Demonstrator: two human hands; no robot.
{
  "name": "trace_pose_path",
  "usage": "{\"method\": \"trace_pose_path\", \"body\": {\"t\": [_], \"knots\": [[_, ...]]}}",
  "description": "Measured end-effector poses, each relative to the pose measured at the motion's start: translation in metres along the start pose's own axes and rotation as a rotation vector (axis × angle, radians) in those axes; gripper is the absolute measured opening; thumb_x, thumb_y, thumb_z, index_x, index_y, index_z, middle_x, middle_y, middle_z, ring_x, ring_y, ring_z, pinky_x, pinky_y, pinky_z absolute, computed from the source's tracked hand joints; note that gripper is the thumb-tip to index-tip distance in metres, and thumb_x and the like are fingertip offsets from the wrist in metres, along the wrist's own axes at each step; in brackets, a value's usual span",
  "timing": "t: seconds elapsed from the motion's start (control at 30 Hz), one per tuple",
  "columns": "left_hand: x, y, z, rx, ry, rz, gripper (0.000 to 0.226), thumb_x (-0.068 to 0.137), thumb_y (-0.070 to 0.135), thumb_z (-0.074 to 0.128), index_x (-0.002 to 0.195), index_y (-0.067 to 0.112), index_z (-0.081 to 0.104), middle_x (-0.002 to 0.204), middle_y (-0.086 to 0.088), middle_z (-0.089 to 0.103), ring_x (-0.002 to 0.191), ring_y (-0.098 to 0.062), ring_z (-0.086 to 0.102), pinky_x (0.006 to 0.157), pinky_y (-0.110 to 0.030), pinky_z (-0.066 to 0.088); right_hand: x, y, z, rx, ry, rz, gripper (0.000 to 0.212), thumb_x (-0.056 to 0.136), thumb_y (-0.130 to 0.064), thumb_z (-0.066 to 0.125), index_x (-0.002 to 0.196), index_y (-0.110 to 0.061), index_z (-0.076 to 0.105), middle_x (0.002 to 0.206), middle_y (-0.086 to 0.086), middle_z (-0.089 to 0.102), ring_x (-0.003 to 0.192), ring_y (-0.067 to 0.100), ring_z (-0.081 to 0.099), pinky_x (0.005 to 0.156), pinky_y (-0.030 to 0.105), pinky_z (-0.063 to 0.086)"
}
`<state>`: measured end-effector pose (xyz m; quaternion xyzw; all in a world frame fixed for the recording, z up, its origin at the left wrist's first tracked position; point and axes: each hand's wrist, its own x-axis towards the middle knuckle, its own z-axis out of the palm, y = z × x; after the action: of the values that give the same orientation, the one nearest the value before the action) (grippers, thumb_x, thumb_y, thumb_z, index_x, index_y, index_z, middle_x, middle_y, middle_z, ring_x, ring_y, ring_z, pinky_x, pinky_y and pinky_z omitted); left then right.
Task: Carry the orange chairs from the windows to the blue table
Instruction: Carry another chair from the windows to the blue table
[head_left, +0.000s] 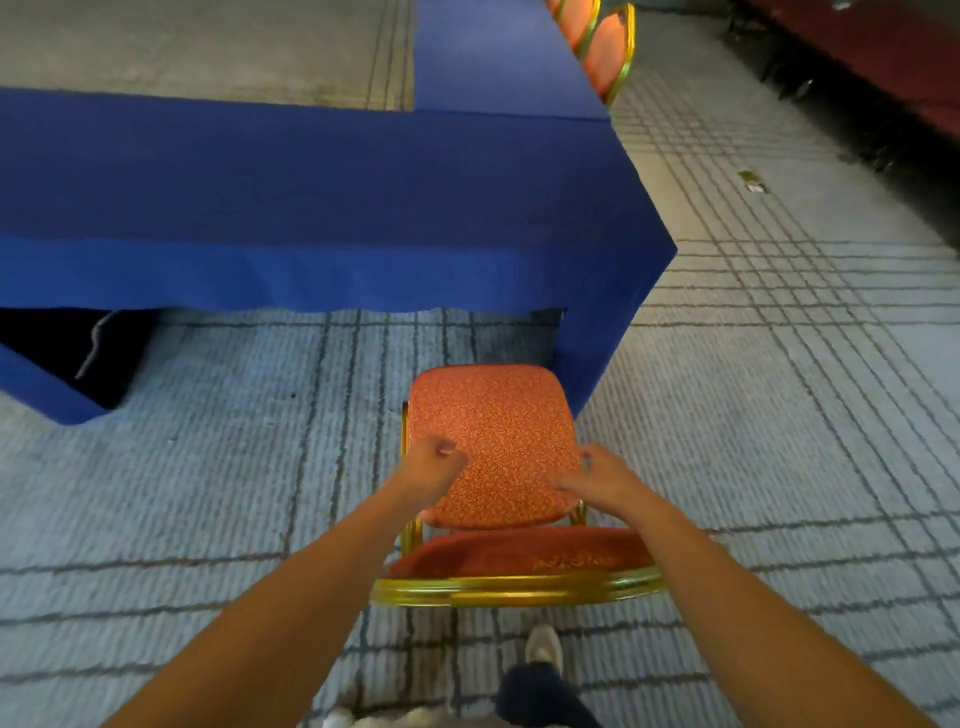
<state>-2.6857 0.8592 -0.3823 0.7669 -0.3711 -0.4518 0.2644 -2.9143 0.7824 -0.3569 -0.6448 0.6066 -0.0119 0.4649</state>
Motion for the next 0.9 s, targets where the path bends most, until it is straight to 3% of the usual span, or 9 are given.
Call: {"method": "trace_pose_path", "body": {"t": [0.17, 0.27, 0.37, 0.47, 0.63, 0.73, 0.9], "knots": [[0.002, -0.004, 0.031, -0.028, 0.099, -0.153, 0.044, 0.093, 0.032, 0.06, 0.128, 0.007, 0.053, 0.087, 0.001, 0.059, 0.074, -0.011, 0.055, 0.065, -0.025, 0.042, 0.032, 0.034, -0.029, -0.118, -0.152, -0.03, 0.035, 0.085, -0.021, 0.072, 0.117, -0.016, 0.058, 0.103, 0.003, 0.063, 0.094, 0.018, 0.063, 0.072, 0.024, 0.043], [-0.006, -0.005, 0.044, -0.021, 0.146, -0.199, 0.043, 0.093, 0.03, 0.059, 0.128, 0.006, 0.054, 0.098, -0.003, 0.059, 0.081, -0.016, 0.057, 0.07, -0.027, 0.041, 0.044, 0.054, -0.033, -0.162, -0.227, -0.007, 0.037, 0.088, -0.022, 0.069, 0.121, -0.012, 0.056, 0.108, 0.004, 0.066, 0.092, 0.019, 0.063, 0.071, 0.025, 0.047], [-0.011, -0.008, 0.053, 0.01, 0.127, -0.262, 0.04, 0.094, 0.027, 0.058, 0.127, 0.005, 0.054, 0.108, -0.016, 0.065, 0.092, -0.032, 0.064, 0.076, -0.033, 0.046, 0.056, 0.073, -0.034, -0.218, -0.29, 0.015, 0.048, 0.088, -0.026, 0.068, 0.13, -0.008, 0.055, 0.107, 0.004, 0.063, 0.092, 0.02, 0.06, 0.076, 0.026, 0.046], [-0.014, -0.015, 0.056, 0.071, 0.116, -0.338, 0.038, 0.093, 0.031, 0.059, 0.122, 0.007, 0.057, 0.109, -0.016, 0.066, 0.098, -0.03, 0.063, 0.08, -0.032, 0.045, 0.062, 0.09, -0.032, -0.261, -0.322, 0.048, 0.045, 0.084, -0.029, 0.072, 0.125, -0.015, 0.059, 0.106, 0.002, 0.066, 0.089, 0.017, 0.06, 0.071, 0.023, 0.046], [0.003, -0.027, 0.06, 0.215, 0.003, -0.422, 0.035, 0.092, 0.038, 0.059, 0.113, 0.011, 0.062, 0.107, -0.011, 0.064, 0.098, -0.024, 0.06, 0.08, -0.028, 0.042, 0.071, 0.117, -0.027, -0.346, -0.39, 0.208, 0.051, 0.086, -0.038, 0.07, 0.129, -0.013, 0.058, 0.127, 0.014, 0.062, 0.111, 0.029, 0.062, 0.088, 0.029, 0.048], [0.015, -0.038, 0.064, 0.274, -0.077, -0.449, 0.03, 0.092, 0.034, 0.057, 0.111, 0.011, 0.063, 0.11, -0.013, 0.064, 0.098, -0.025, 0.06, 0.08, -0.028, 0.041, 0.079, 0.125, -0.023, -0.302, -0.412, 0.259, 0.046, 0.088, -0.035, 0.069, 0.125, -0.009, 0.061, 0.127, 0.017, 0.062, 0.109, 0.03, 0.063, 0.083, 0.027, 0.046], [0.027, -0.052, 0.065, 0.368, -0.216, -0.512, 0.032, 0.094, 0.036, 0.054, 0.111, 0.01, 0.064, 0.113, -0.014, 0.065, 0.098, -0.025, 0.06, 0.079, -0.026, 0.041, 0.091, 0.132, -0.018, -0.314, -0.496, 0.348, 0.049, 0.095, -0.041, 0.058, 0.134, -0.011, 0.057, 0.133, 0.017, 0.059, 0.116, 0.032, 0.06, 0.09, 0.029, 0.044]]}}
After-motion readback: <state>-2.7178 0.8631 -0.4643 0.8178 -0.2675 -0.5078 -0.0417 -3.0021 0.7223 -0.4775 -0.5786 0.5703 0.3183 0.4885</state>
